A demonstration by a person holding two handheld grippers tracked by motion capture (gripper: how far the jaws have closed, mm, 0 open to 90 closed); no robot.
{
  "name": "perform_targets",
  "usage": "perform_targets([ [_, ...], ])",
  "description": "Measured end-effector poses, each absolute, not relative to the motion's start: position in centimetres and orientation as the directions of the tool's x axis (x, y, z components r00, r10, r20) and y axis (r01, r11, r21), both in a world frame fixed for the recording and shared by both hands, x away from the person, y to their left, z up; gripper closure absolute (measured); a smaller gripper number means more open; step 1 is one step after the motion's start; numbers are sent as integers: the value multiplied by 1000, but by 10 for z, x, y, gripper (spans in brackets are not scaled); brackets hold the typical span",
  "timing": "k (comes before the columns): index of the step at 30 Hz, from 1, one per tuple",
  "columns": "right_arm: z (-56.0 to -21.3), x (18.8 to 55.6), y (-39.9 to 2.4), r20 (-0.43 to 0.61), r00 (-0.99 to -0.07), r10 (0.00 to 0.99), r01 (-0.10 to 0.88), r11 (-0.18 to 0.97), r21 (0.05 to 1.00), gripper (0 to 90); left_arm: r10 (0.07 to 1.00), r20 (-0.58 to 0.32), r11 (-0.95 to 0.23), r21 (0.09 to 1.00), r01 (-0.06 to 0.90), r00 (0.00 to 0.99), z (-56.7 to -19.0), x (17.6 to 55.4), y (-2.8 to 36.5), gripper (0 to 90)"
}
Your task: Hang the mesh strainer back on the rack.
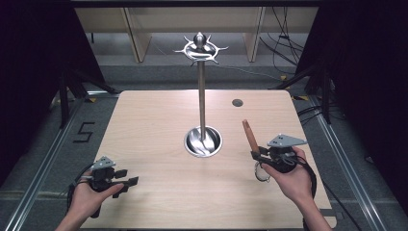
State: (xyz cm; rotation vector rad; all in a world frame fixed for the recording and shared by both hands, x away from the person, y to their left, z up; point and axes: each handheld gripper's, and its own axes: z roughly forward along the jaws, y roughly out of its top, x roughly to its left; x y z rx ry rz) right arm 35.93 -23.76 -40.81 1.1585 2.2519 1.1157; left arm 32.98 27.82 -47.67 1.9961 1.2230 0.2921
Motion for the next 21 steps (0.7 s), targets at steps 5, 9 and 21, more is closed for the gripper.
perform_targets([
  [5, -402, 358, -236, 22, -597, 802, 484, 338, 807, 694, 839, -188, -245, 707, 663, 511, -476, 329, 279, 385],
  [9, -399, 359, -236, 7, -605, 796, 448, 333, 830, 694, 823, -186, -277, 694, 664, 537, -476, 330, 282, 385],
  [21, -389, 357, -231, 4, -606, 795, 414, 311, 856, 694, 824, -185, -276, 694, 665, 535, -476, 330, 282, 385],
])
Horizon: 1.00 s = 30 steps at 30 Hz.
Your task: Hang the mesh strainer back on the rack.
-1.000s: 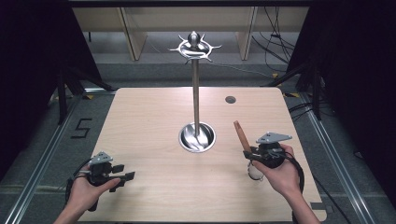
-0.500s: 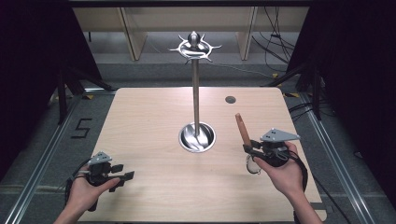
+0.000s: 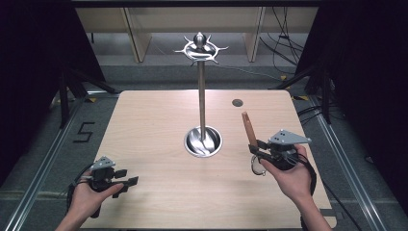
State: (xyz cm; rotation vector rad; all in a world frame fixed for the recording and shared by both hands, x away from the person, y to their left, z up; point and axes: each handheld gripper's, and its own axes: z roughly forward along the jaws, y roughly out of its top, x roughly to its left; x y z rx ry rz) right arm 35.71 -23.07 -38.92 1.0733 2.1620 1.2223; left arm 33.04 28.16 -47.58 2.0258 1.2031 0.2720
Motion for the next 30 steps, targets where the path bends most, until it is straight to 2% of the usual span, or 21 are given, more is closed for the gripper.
perform_targets([
  [4, -386, 357, -230, -7, -606, 795, 398, 311, 863, 693, 824, -183, -278, 694, 664, 536, -476, 331, 282, 384],
  [6, -384, 354, -228, 14, -601, 799, 422, 302, 855, 694, 824, -183, -277, 695, 664, 536, -476, 331, 282, 384],
  [10, -381, 357, -227, -11, -610, 792, 385, 309, 869, 694, 825, -183, -277, 694, 664, 535, -476, 331, 282, 383],
  [17, -373, 356, -223, 1, -615, 789, 383, 298, 875, 694, 836, -196, -245, 702, 669, 512, -478, 331, 279, 382],
  [18, -370, 358, -222, -22, -629, 777, 360, 316, 878, 694, 824, -182, -281, 691, 666, 537, -477, 331, 282, 382],
  [24, -365, 358, -218, -8, -623, 782, 359, 294, 886, 694, 842, -195, -234, 708, 666, 503, -478, 331, 279, 382],
  [30, -361, 360, -217, -30, -633, 773, 326, 302, 896, 694, 833, -187, -259, 700, 666, 521, -477, 331, 281, 382],
])
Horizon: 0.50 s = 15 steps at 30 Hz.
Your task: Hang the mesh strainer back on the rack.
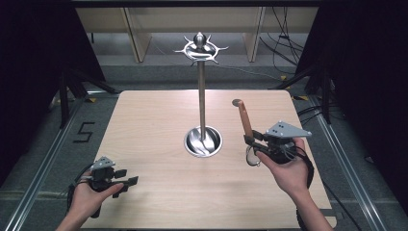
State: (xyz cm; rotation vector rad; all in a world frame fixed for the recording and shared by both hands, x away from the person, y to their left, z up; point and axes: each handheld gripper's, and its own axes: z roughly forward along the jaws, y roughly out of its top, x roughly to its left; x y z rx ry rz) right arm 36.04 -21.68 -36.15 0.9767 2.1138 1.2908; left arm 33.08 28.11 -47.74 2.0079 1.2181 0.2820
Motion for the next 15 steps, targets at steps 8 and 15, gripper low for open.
perform_targets([
  [8, -354, 363, -209, -22, -632, 775, 318, 284, 905, 694, 839, -198, -237, 706, 667, 507, -478, 331, 280, 382],
  [15, -349, 364, -203, -25, -635, 772, 304, 280, 911, 694, 840, -200, -233, 708, 666, 505, -478, 331, 280, 382],
])
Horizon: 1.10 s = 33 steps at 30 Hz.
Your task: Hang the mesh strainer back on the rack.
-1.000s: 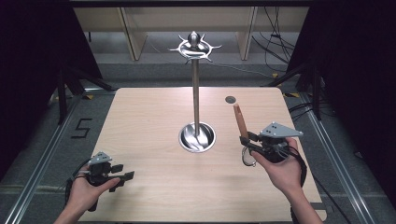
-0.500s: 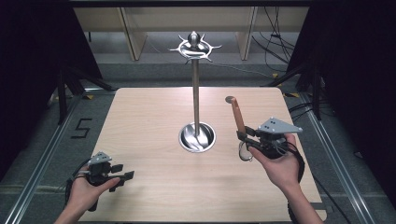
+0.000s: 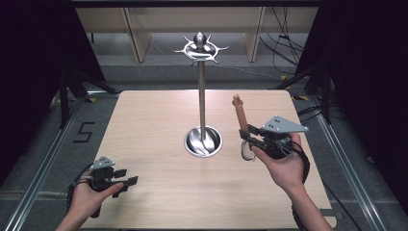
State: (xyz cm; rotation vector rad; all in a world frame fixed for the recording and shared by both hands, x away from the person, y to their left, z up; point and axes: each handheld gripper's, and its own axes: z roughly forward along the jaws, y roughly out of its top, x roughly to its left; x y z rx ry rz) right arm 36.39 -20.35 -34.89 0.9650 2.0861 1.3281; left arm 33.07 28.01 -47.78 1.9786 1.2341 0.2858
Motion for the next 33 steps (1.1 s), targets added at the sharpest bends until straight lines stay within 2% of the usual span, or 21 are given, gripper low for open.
perform_targets([
  [17, -340, 369, -193, -13, -636, 771, 280, 246, 928, 694, 835, -188, -254, 702, 665, 517, -477, 331, 282, 381],
  [25, -337, 375, -191, -50, -650, 758, 244, 271, 931, 693, 836, -188, -248, 708, 661, 515, -477, 331, 282, 381],
  [33, -334, 376, -187, -13, -636, 772, 265, 233, 936, 694, 836, -188, -248, 708, 661, 515, -477, 331, 283, 381],
])
